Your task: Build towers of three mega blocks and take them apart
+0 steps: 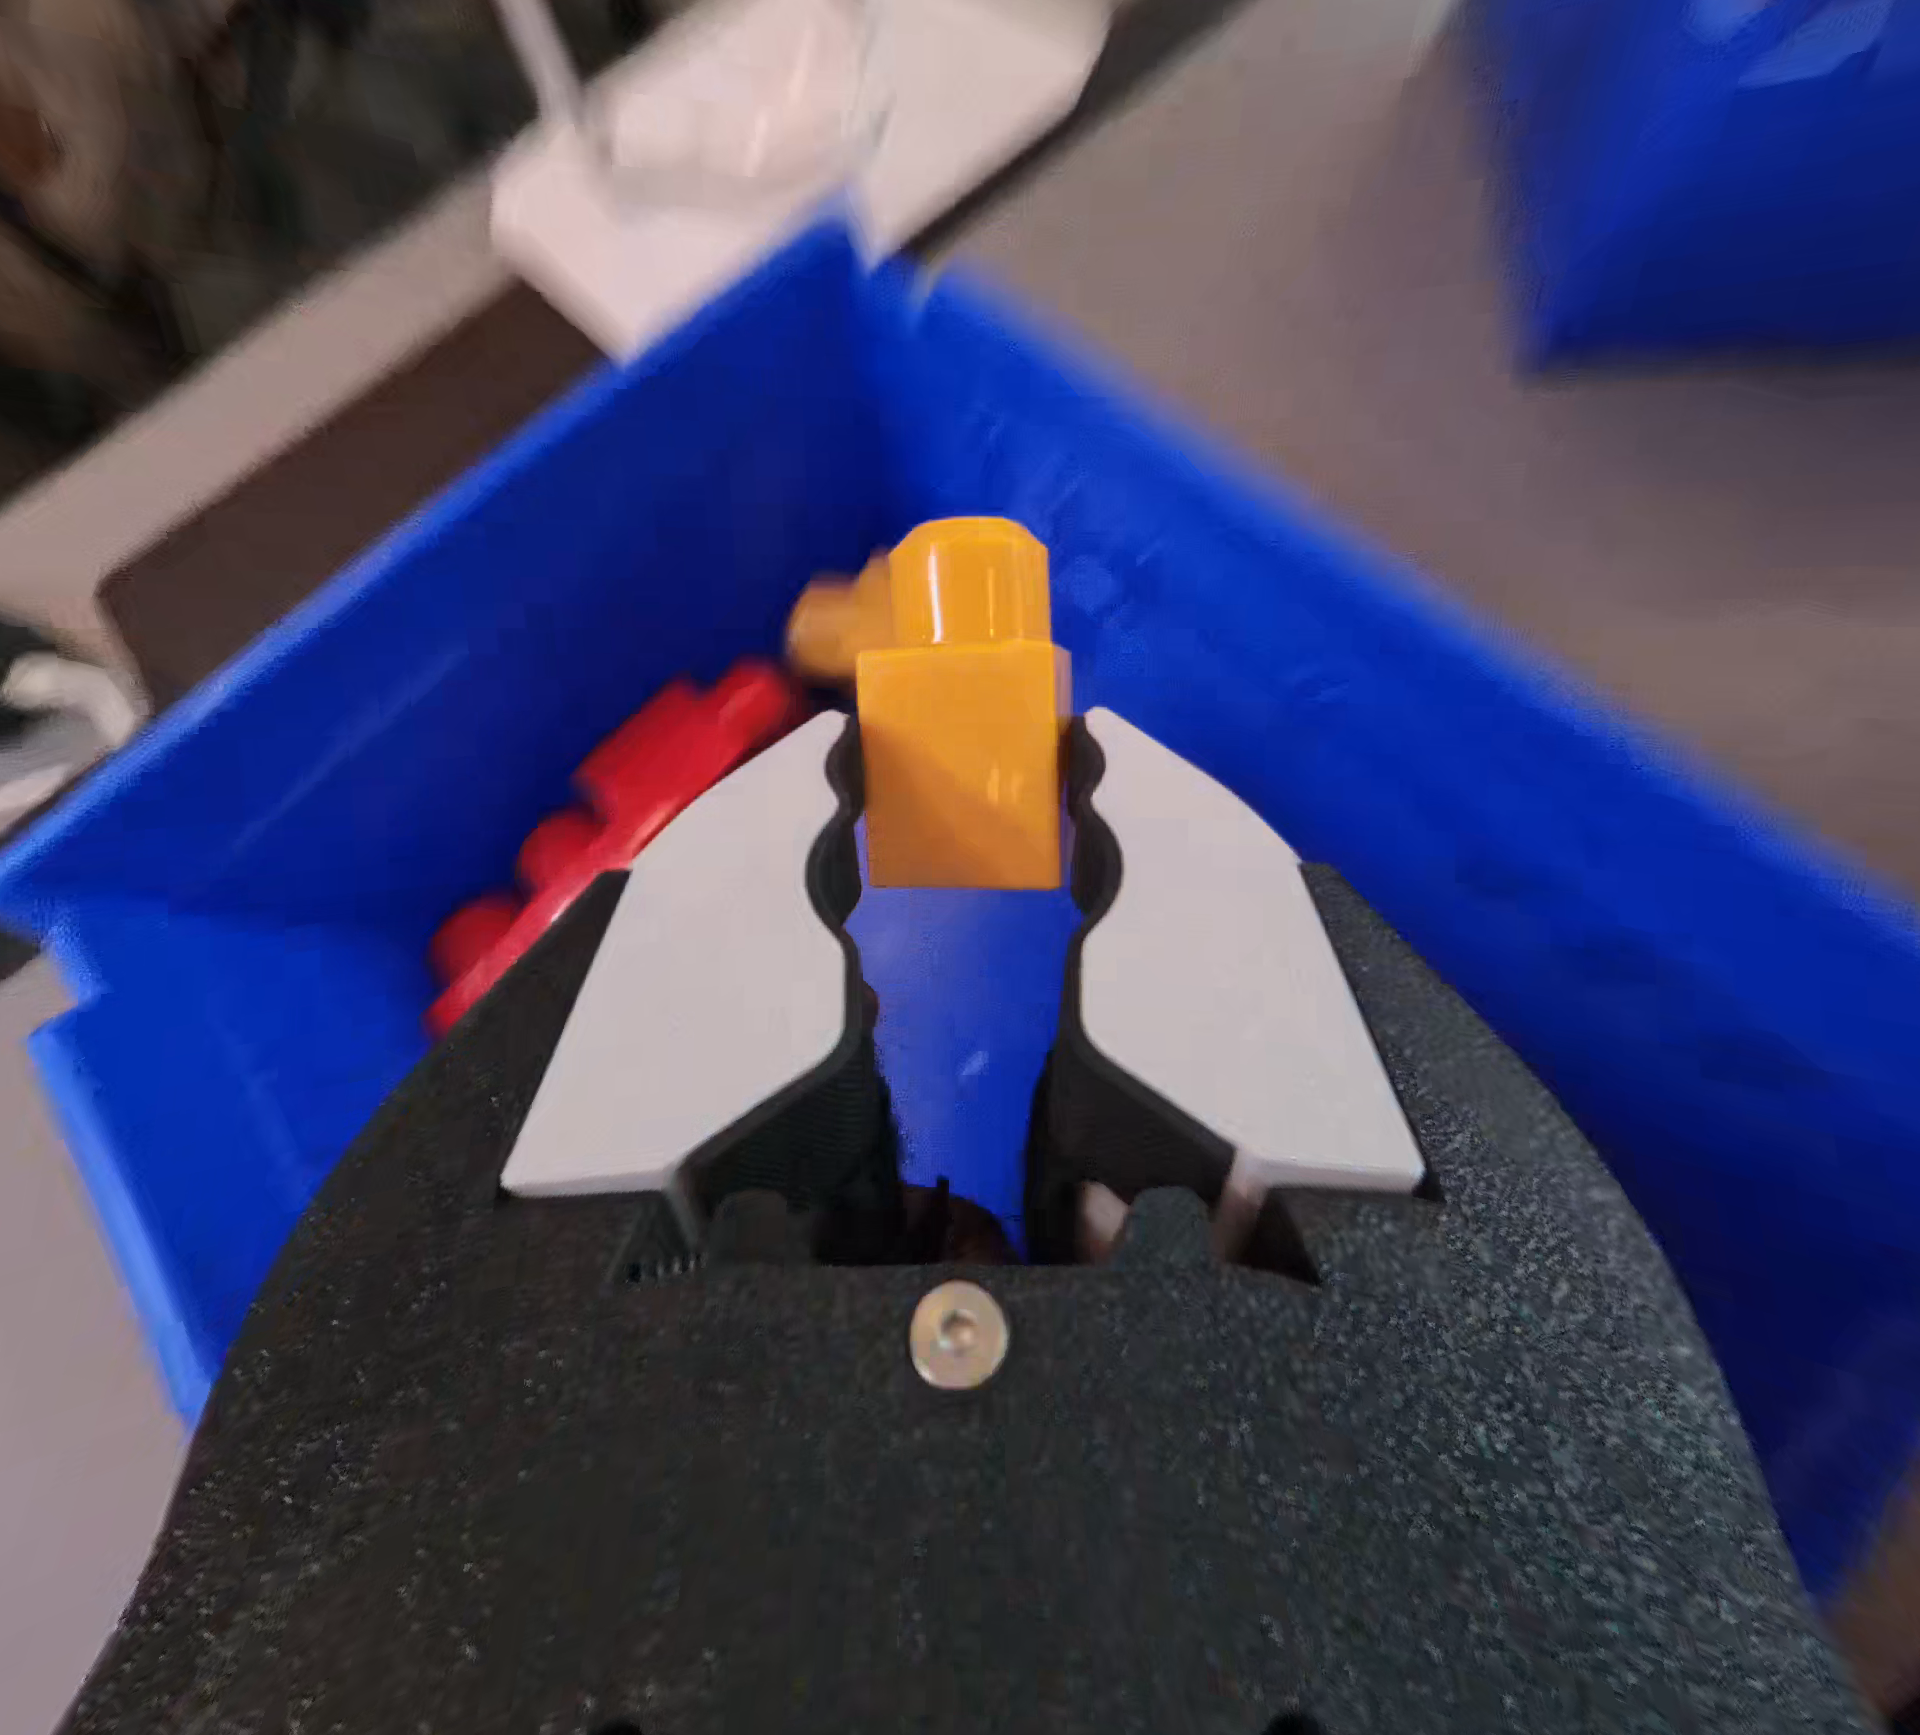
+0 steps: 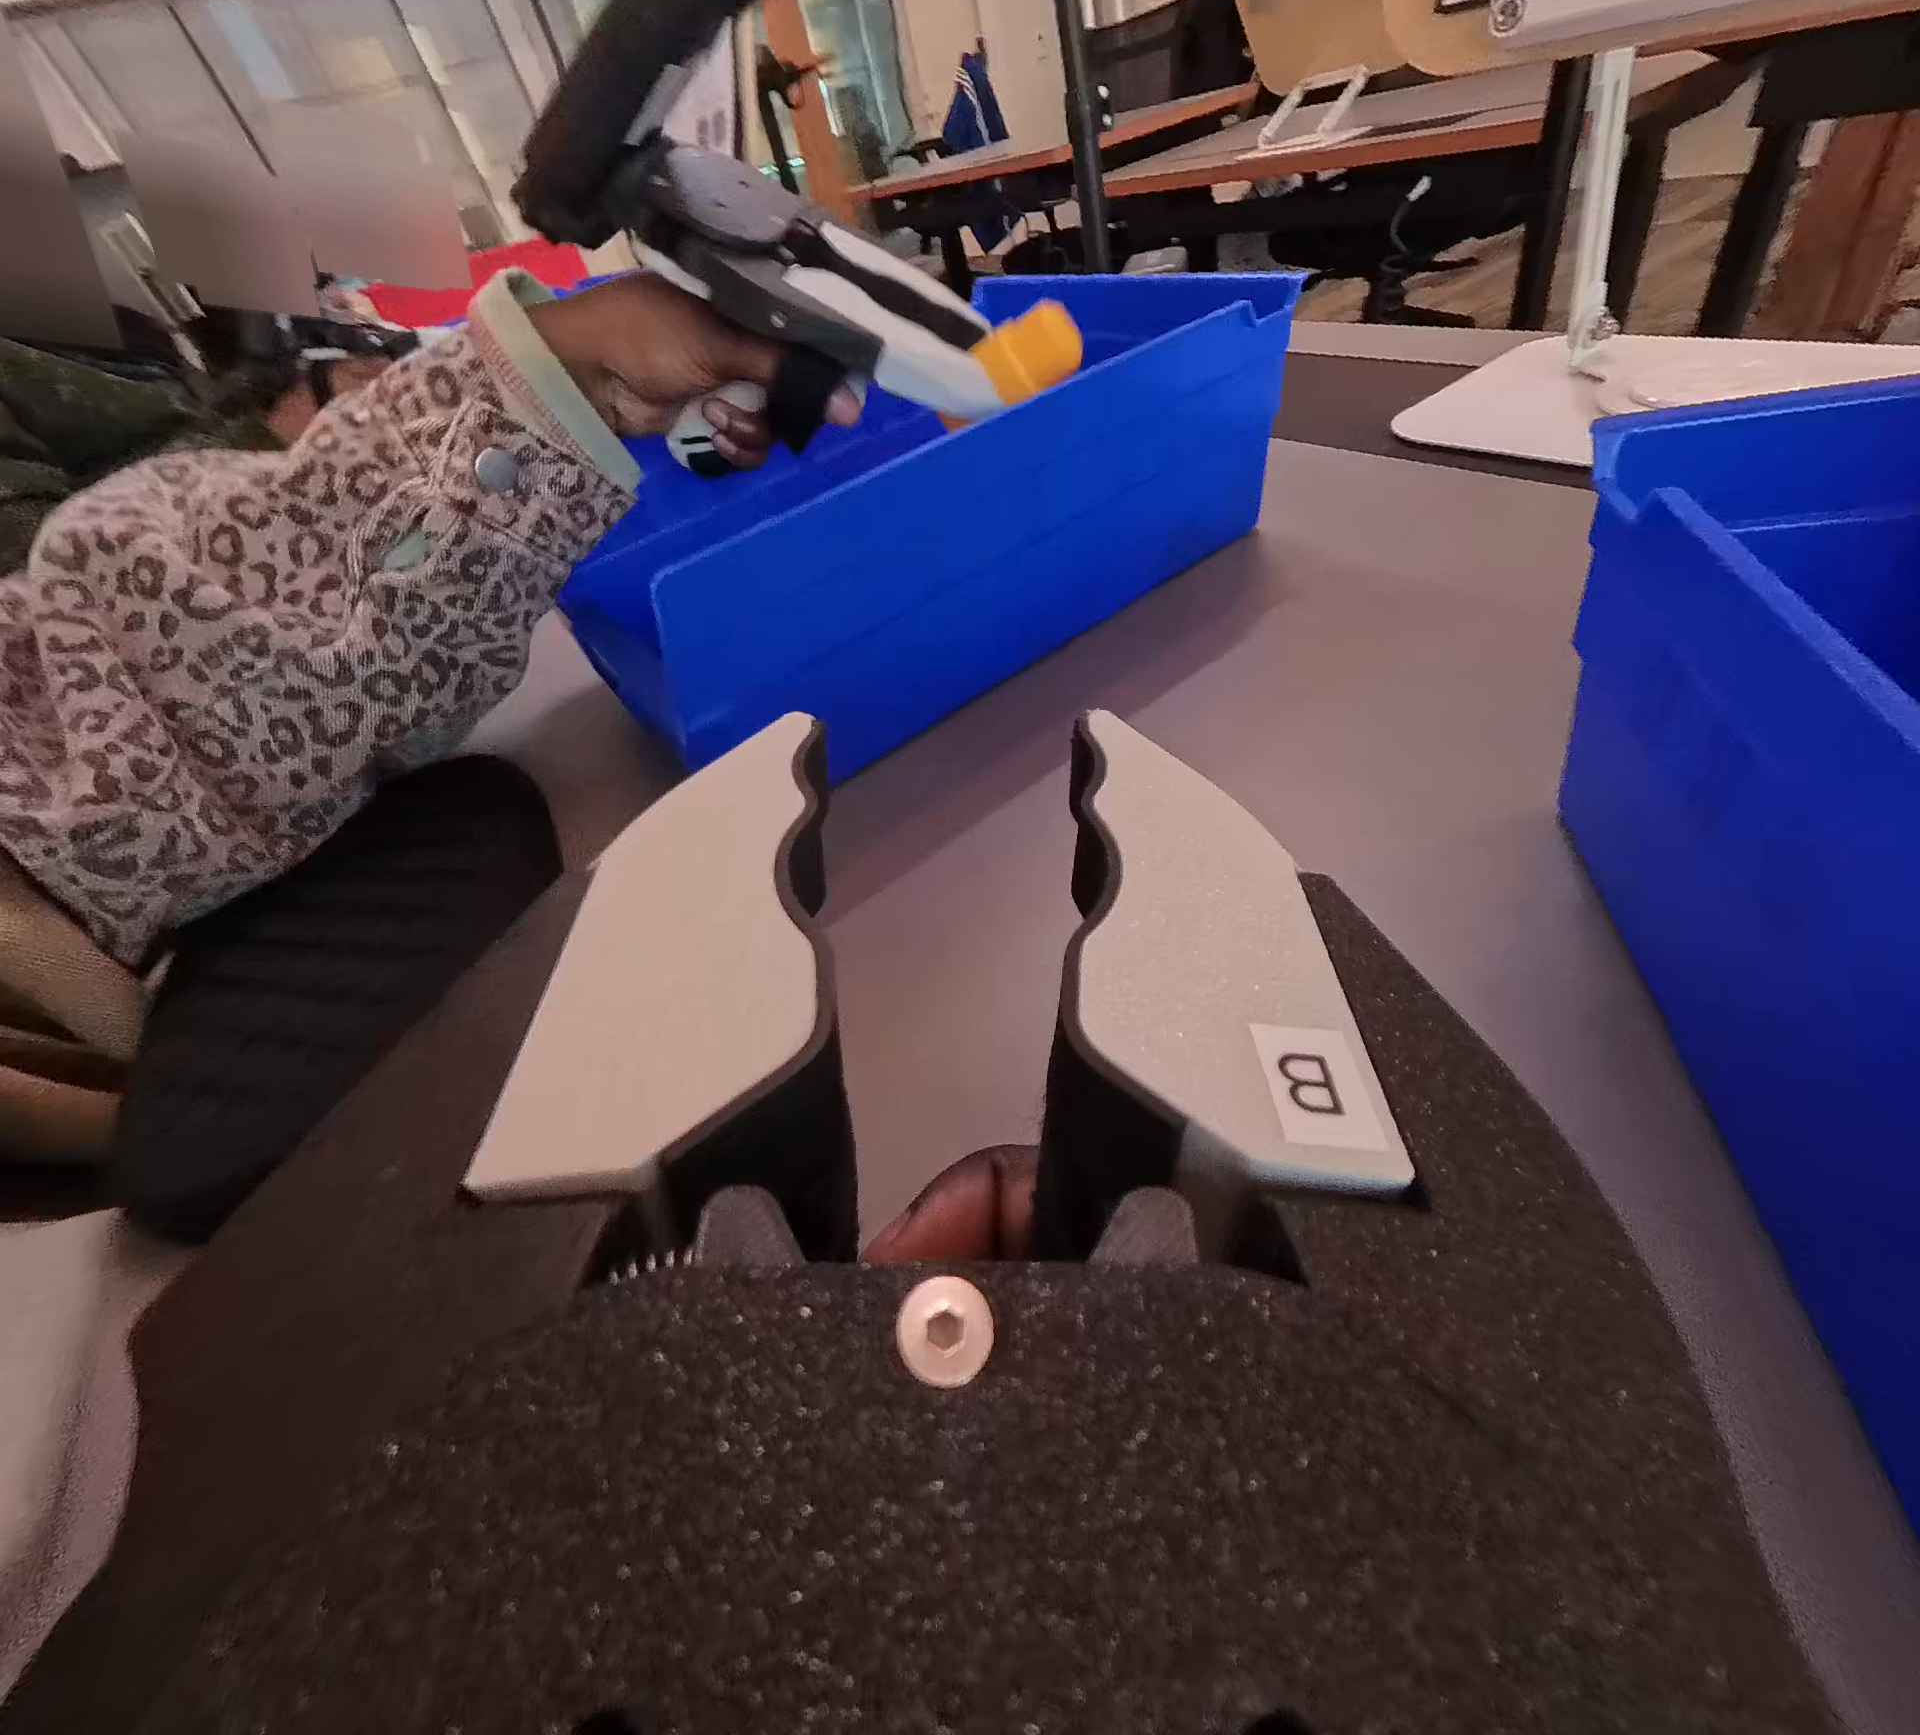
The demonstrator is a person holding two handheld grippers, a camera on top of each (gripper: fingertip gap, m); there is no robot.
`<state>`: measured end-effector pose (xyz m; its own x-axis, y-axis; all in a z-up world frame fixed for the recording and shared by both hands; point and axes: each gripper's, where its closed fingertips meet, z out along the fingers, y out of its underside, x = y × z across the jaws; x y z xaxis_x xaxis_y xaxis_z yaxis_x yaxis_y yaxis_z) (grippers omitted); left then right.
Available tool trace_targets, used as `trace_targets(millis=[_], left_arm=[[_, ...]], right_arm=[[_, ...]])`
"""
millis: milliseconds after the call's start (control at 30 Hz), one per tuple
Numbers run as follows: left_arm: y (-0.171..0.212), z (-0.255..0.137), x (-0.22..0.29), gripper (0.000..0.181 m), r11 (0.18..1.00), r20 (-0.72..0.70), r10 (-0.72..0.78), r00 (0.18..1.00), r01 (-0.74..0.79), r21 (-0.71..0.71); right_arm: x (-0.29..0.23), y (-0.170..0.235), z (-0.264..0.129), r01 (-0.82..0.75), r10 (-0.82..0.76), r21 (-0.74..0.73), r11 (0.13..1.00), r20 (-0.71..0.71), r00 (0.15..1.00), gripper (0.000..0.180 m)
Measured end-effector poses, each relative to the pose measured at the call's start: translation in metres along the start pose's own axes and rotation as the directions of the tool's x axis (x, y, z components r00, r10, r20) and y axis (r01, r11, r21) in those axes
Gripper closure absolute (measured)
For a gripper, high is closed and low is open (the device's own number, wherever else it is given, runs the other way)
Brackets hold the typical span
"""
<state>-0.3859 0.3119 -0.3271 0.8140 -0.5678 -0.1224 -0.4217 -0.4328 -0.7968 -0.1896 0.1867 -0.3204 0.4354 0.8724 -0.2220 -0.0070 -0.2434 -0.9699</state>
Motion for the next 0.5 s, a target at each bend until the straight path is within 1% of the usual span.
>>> trace_targets(millis=[33, 67, 100, 133, 167, 233, 300, 367, 433, 500], left_arm=[[-0.024, -0.017, 0.022, 0.143, 0.987, -0.096, -0.008, 0.995, 0.024, 0.161], [-0.047, -0.038, 0.048, 0.143, 0.944, -0.217, -0.006, 0.976, 0.077, 0.320], [-0.067, -0.061, 0.074, 0.143, 0.879, -0.341, 0.007, 0.940, 0.157, 0.451], [-0.080, -0.083, 0.100, 0.144, 0.809, -0.454, 0.031, 0.890, 0.244, 0.534], [-0.088, -0.102, 0.123, 0.144, 0.749, -0.548, 0.058, 0.834, 0.327, 0.577], [-0.094, -0.126, 0.160, 0.144, 0.667, -0.663, 0.112, 0.740, 0.438, 0.602], [-0.093, -0.136, 0.185, 0.144, 0.629, -0.745, 0.127, 0.655, 0.528, 0.571], [-0.091, -0.138, 0.200, 0.144, 0.599, -0.815, 0.113, 0.568, 0.616, 0.512], [-0.087, -0.132, 0.208, 0.144, 0.584, -0.845, 0.088, 0.528, 0.660, 0.473], [-0.082, -0.118, 0.217, 0.144, 0.620, -0.830, 0.060, 0.555, 0.631, 0.467]], right_arm=[[-0.003, -0.002, 0.000, -0.011, 0.010, 0.014, 1.000, 0.023, 1.000, 0.135], [-0.007, -0.005, 0.000, -0.024, 0.022, 0.034, 0.999, 0.052, 0.998, 0.135], [-0.012, -0.010, -0.001, -0.039, 0.034, 0.060, 0.997, 0.086, 0.996, 0.135], [-0.018, -0.015, -0.002, -0.056, 0.044, 0.094, 0.994, 0.123, 0.991, 0.134], [-0.024, -0.022, -0.004, -0.073, 0.051, 0.129, 0.989, 0.161, 0.986, 0.134], [-0.036, -0.034, -0.007, -0.099, 0.053, 0.196, 0.975, 0.231, 0.972, 0.133], [-0.048, -0.045, -0.009, -0.121, 0.043, 0.253, 0.960, 0.293, 0.955, 0.133], [-0.058, -0.052, -0.011, -0.135, 0.031, 0.292, 0.947, 0.336, 0.942, 0.132], [-0.066, -0.054, -0.009, -0.130, 0.015, 0.299, 0.945, 0.359, 0.933, 0.131], [-0.071, -0.049, -0.005, -0.097, -0.010, 0.278, 0.956, 0.358, 0.934, 0.128]])
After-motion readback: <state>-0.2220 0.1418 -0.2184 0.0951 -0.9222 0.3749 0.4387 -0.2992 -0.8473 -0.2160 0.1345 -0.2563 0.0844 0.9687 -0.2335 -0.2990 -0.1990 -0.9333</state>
